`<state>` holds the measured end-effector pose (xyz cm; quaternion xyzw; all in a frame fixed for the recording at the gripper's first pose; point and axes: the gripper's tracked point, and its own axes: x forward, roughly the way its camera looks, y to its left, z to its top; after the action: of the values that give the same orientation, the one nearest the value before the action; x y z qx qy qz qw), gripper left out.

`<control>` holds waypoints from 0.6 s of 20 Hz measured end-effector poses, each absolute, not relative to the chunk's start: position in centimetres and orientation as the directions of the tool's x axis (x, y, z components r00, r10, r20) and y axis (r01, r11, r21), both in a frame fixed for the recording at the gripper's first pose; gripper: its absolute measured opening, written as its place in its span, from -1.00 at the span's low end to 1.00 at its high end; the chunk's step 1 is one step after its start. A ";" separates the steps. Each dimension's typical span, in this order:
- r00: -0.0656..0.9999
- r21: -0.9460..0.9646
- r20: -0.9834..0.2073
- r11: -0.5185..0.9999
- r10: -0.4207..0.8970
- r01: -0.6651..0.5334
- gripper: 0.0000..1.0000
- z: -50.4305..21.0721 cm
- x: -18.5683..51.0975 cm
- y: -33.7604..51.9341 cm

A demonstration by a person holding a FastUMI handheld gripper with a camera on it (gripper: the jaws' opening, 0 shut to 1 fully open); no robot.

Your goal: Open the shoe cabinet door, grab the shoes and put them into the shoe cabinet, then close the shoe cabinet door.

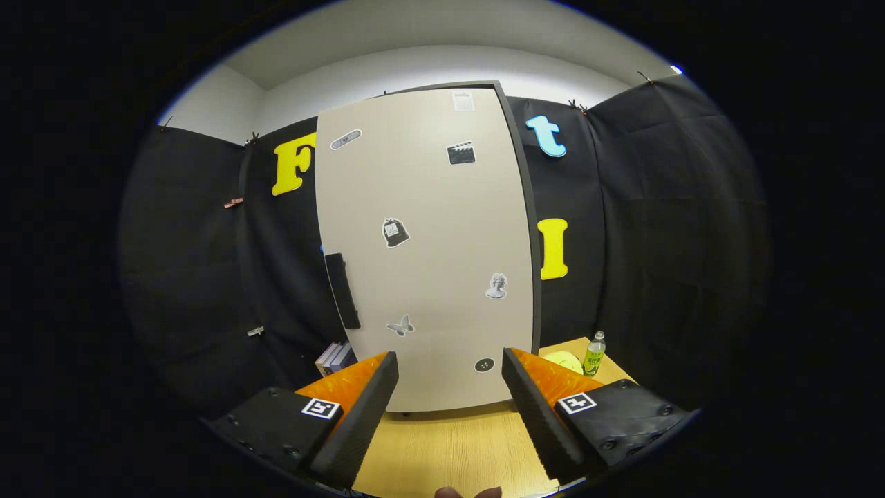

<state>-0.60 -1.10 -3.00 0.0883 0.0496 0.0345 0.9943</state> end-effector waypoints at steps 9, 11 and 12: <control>0.993 0.174 -0.087 0.983 0.074 -0.058 0.96 -3.0 -0.3 -1.4; 0.993 0.177 -0.088 0.982 0.076 -0.060 0.96 -3.0 -0.4 -1.4; 0.993 0.177 -0.086 0.982 0.076 -0.060 0.96 -2.9 -0.4 -1.4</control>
<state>-0.37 -1.40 -2.92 0.0873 0.0465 0.0341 0.9945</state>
